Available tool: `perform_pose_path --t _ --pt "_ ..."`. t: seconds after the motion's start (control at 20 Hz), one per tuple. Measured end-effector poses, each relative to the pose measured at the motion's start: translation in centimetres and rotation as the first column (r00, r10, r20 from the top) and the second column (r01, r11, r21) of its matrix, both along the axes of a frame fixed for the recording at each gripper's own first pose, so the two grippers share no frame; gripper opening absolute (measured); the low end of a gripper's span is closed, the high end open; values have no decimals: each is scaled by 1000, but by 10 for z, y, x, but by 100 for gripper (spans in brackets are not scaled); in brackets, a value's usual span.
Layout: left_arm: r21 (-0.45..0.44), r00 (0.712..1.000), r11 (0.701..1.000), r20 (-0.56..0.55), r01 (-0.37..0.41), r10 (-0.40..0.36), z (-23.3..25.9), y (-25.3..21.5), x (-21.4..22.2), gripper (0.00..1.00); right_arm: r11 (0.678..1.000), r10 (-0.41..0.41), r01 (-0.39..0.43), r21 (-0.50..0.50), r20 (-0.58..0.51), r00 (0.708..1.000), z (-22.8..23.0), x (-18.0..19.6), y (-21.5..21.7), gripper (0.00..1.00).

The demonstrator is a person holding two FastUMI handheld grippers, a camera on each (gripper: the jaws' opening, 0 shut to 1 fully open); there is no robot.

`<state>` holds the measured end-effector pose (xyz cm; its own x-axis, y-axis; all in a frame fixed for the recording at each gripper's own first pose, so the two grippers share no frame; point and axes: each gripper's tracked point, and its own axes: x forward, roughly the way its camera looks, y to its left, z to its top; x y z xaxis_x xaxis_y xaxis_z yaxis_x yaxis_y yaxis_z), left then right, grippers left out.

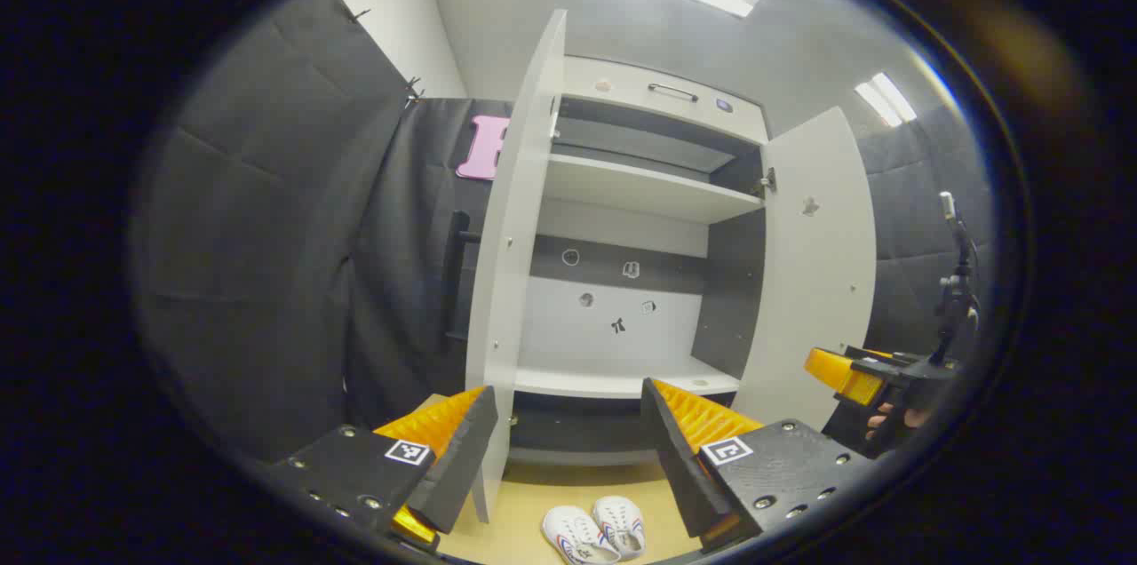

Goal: Grab one shoe with the right hand and put it into the shoe cabinet, grab the other shoe with the left hand and put it into the shoe cabinet; then close the right door with the right hand and the left door with the left hand.

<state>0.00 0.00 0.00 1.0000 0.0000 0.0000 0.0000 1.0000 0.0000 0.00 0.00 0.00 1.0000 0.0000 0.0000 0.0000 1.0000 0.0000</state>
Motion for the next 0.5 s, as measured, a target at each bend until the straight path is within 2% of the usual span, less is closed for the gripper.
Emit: perform_pose_path --t 0.1,0.25,0.3,0.5 --pt "10 1000 1000 -20 11 -11 -4 -2 -1 92 999 -29 29 -17 -13 999 -7 -5 -7 96" --pt "-33 998 999 -55 21 -23 -10 1 5 94 998 -52 51 -28 -47 998 -17 -14 -13 93" --pt "-39 998 999 -57 20 -22 -10 6 6 94 998 -60 58 -32 -46 997 -17 -16 -16 96" --pt "-33 999 999 -51 11 -13 -7 6 5 94 998 -70 69 -14 -73 995 -24 -18 -24 96"
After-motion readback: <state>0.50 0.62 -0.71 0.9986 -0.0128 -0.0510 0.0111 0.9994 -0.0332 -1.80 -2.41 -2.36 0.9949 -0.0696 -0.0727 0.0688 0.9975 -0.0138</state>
